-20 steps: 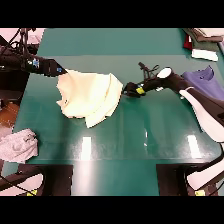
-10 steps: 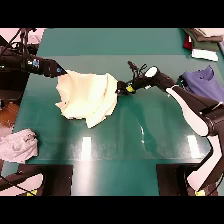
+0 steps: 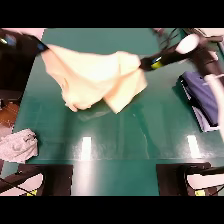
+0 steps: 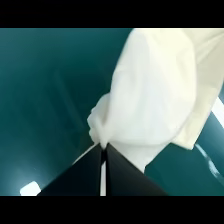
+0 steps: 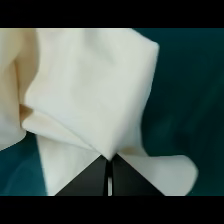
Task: Fold the shirts.
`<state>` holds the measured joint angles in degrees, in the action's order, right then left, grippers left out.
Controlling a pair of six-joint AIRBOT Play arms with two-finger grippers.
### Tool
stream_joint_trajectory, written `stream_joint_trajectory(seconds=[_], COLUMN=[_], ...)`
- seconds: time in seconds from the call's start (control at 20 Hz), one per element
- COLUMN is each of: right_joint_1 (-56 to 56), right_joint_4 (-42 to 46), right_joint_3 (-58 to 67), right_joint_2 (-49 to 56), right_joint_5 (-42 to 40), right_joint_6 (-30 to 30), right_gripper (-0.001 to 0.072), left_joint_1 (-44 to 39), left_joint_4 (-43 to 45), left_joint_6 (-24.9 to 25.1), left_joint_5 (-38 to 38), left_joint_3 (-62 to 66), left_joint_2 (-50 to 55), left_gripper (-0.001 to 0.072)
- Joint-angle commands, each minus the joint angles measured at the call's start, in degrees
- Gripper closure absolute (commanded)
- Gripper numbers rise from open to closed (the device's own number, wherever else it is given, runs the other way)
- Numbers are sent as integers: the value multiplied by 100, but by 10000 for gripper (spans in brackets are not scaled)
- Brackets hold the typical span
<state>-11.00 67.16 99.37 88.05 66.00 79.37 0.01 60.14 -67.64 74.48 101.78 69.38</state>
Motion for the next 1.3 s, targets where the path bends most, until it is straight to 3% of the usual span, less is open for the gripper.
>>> stream_joint_trajectory(seconds=[0.0,0.3,0.65,0.8,1.1,1.25], right_joint_1=[485,828,1438,1423,833,728], right_joint_4=[798,798,789,739,756,752], right_joint_3=[885,1746,1751,1591,245,-400], right_joint_2=[-916,-2302,-3222,-2907,-1587,-881], right_joint_5=[907,1244,1462,1928,2706,2267], right_joint_6=[11,13,247,409,518,516], right_gripper=[703,703,703,703,703,703], left_joint_1=[2,2,2,2,-4,-2], left_joint_4=[208,68,-197,-26,-94,-254], left_joint_6=[-15,-363,-433,-437,-459,-503], left_joint_5=[9,-280,-1445,-984,927,782], left_joint_3=[1156,1740,1786,1766,540,-317], left_joint_2=[-264,-1296,-2166,-1722,188,1233], left_gripper=[683,683,684,684,683,683])
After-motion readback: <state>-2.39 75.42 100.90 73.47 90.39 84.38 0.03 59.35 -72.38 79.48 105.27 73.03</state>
